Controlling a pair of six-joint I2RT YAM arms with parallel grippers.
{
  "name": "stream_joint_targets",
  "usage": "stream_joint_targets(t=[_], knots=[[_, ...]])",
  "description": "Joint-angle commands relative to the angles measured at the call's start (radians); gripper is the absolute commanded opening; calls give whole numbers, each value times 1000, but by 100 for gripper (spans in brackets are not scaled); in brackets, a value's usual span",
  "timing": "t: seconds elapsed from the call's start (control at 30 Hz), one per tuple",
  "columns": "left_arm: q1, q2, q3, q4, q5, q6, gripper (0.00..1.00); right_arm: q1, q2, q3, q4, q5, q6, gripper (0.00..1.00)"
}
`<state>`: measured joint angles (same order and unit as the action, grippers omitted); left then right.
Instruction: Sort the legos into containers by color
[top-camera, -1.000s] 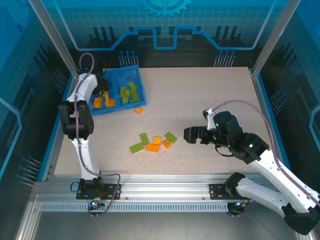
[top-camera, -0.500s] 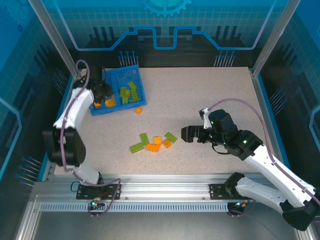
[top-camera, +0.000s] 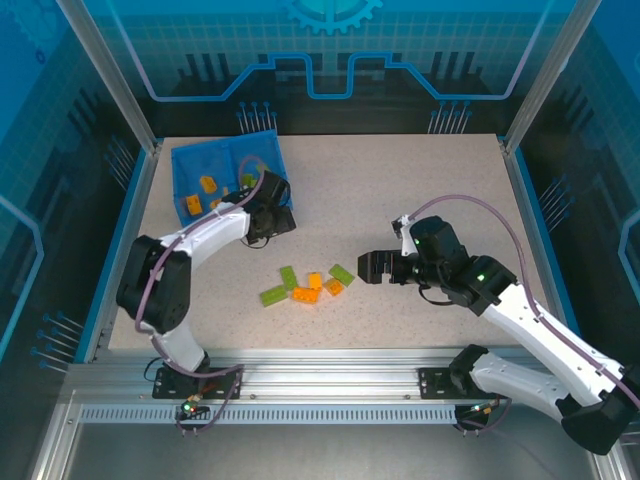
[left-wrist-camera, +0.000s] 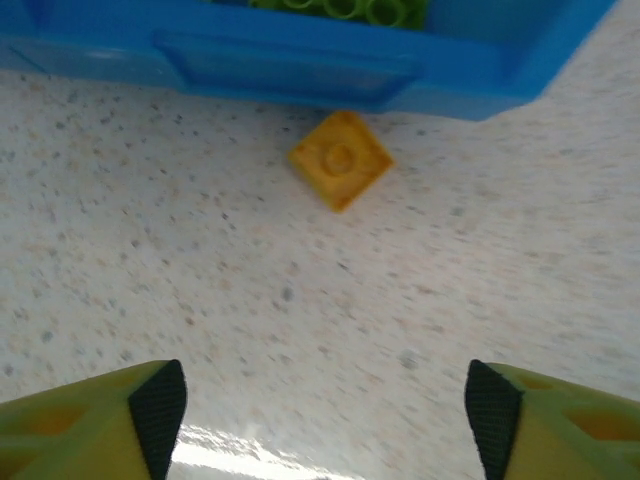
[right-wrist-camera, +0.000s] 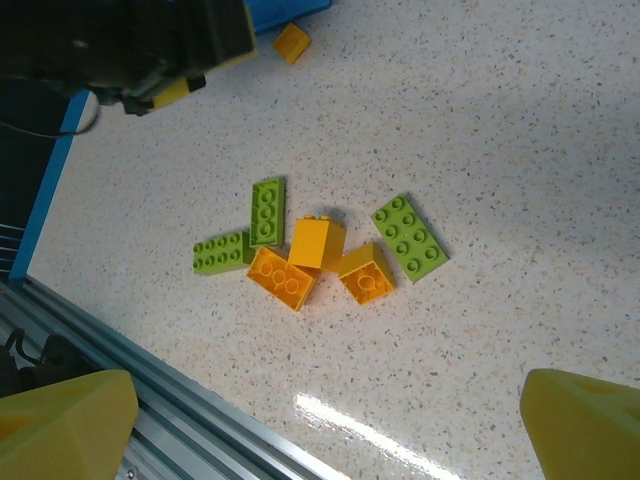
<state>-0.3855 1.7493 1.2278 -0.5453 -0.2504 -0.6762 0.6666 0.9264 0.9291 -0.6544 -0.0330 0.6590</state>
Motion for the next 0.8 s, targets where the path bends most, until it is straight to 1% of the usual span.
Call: stream_joint_targets(t=[0.0, 0.23, 0.37, 0.53, 0.67, 0.77], knots=[[4, 71, 57, 30, -81, 67, 81, -7, -35, -1, -5, 12, 4, 100], [9, 220, 147, 62, -155, 148, 82, -7, -42, 6, -24, 15, 2, 100], [16, 282, 197, 74, -148, 213, 82, -7, -52, 1, -27, 22, 4, 100], [32, 336, 232, 79, -131, 241, 82, -7, -52, 2, -28, 21, 7, 100], [35, 353, 224, 107, -120, 266, 78, -7, -51, 2, -30, 23, 7, 100], [37, 370, 219, 123, -98, 280, 72, -7, -47, 4, -29, 21, 7, 100]])
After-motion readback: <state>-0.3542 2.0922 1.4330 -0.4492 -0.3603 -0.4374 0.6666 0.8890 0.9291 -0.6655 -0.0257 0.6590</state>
